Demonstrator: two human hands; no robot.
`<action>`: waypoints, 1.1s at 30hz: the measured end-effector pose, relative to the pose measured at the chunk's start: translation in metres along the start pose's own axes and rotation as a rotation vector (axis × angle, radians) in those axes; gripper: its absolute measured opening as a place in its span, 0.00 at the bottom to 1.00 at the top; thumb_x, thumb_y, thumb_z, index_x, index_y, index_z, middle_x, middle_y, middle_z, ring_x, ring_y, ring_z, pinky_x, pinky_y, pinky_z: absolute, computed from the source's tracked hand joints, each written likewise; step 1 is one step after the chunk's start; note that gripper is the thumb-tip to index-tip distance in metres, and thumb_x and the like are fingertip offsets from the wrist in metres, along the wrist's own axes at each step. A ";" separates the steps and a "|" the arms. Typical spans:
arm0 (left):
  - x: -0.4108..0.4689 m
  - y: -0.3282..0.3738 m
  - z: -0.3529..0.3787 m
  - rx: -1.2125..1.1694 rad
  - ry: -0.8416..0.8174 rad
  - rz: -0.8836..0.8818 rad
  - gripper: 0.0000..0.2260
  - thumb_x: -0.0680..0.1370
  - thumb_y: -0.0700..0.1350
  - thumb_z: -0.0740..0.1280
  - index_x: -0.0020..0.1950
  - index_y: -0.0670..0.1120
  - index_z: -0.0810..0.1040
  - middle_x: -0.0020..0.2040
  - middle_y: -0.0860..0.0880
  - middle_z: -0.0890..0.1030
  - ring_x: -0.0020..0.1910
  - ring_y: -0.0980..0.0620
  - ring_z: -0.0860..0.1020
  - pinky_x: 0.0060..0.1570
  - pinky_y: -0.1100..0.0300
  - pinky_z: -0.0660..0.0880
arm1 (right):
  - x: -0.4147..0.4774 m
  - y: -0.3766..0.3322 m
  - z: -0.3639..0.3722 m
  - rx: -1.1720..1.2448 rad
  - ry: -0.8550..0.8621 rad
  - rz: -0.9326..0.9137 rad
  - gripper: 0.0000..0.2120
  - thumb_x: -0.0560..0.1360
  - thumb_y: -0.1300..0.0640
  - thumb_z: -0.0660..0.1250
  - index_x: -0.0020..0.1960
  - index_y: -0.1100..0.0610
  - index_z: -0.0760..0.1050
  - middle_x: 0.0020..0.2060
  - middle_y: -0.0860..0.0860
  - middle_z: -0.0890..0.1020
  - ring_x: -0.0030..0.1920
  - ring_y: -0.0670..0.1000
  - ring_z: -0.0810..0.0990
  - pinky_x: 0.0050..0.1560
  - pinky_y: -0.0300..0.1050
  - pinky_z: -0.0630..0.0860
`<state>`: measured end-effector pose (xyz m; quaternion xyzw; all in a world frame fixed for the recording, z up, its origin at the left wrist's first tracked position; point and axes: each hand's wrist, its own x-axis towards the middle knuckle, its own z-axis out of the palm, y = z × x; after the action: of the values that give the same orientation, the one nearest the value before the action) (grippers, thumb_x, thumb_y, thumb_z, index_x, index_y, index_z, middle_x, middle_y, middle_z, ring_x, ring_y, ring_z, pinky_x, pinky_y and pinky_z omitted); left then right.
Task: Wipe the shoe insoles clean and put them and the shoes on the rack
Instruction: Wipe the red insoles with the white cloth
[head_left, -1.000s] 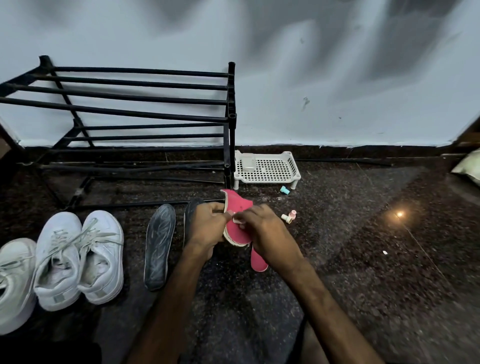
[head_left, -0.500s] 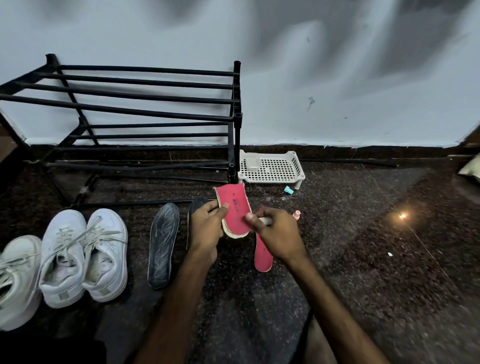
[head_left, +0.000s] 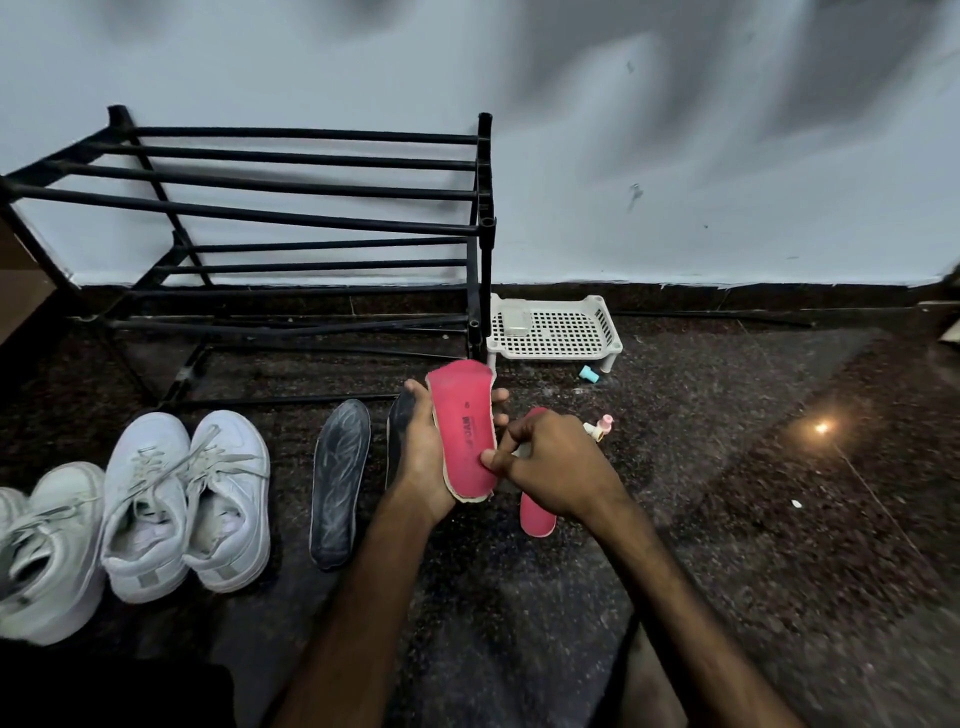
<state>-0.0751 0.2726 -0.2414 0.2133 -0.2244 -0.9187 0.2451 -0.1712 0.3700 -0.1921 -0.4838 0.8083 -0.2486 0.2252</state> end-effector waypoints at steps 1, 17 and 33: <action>0.001 0.000 -0.002 -0.011 -0.007 0.004 0.45 0.74 0.75 0.44 0.58 0.38 0.78 0.43 0.43 0.80 0.39 0.48 0.78 0.36 0.57 0.80 | -0.001 -0.002 -0.001 -0.025 -0.004 -0.006 0.13 0.72 0.48 0.73 0.31 0.51 0.77 0.30 0.45 0.79 0.37 0.49 0.80 0.41 0.40 0.74; 0.004 0.010 -0.011 -0.071 0.009 0.124 0.33 0.77 0.69 0.52 0.53 0.40 0.78 0.41 0.45 0.81 0.39 0.48 0.81 0.50 0.50 0.75 | -0.001 -0.016 -0.026 0.067 0.180 -0.195 0.09 0.70 0.60 0.75 0.50 0.53 0.81 0.46 0.47 0.83 0.46 0.46 0.80 0.50 0.41 0.76; -0.005 0.022 -0.006 -0.232 -0.033 0.176 0.32 0.78 0.69 0.52 0.55 0.40 0.75 0.42 0.46 0.78 0.47 0.48 0.78 0.55 0.46 0.79 | -0.005 0.012 -0.013 1.016 -0.156 0.014 0.10 0.73 0.68 0.70 0.54 0.64 0.80 0.42 0.54 0.85 0.40 0.47 0.81 0.39 0.36 0.78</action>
<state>-0.0609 0.2563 -0.2337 0.1481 -0.1384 -0.9168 0.3440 -0.1846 0.3818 -0.1893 -0.3252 0.5695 -0.5716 0.4931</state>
